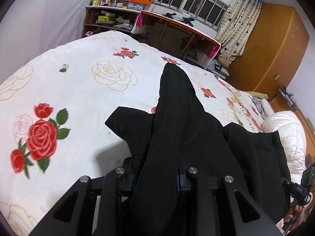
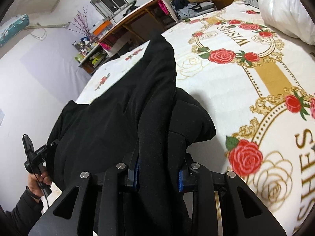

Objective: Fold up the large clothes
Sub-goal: 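Grasp the folded edge with both grippers and fold it over again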

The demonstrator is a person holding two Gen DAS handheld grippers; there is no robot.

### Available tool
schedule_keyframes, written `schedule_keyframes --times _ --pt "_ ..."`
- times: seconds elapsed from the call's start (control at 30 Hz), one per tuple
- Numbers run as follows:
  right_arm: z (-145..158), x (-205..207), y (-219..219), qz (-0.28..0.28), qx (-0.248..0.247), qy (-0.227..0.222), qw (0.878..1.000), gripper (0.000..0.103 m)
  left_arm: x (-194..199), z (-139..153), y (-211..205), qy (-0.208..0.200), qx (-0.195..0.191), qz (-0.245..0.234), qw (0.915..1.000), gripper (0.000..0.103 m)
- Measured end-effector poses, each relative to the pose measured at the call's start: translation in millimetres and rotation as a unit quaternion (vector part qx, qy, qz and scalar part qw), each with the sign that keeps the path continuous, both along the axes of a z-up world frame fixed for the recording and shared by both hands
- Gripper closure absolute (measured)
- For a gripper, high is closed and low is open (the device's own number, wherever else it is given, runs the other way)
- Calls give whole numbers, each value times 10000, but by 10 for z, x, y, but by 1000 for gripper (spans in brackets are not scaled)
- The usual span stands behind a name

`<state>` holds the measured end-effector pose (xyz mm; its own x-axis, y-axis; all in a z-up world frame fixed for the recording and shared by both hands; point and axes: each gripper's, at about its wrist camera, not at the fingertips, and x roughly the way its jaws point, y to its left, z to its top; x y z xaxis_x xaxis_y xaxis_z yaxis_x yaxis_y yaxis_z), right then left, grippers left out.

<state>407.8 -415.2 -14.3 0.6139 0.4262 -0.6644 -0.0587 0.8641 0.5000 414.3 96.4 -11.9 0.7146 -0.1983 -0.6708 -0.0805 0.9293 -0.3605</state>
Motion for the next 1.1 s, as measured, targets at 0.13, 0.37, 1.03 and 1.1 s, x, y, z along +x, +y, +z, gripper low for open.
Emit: schedule_keyframes --times 0.13,0.37,1.03,1.1 --pt "212 -336 28 18 23 -107 9999 75 -295 130 49 -40 -107 15 9999 76" --pt "394 -1071 30 -61 80 -137 9999 75 -975 286 65 -83 -164 -82 9998 75" --pt "-339 -2103 -83 -479 240 622 9966 69 -1925 -485 101 444 -96 -28 9990 72" --pt "-450 -2097 -99 -546 237 790 9951 64 -1912 -638 156 650 -220 101 9976 68"
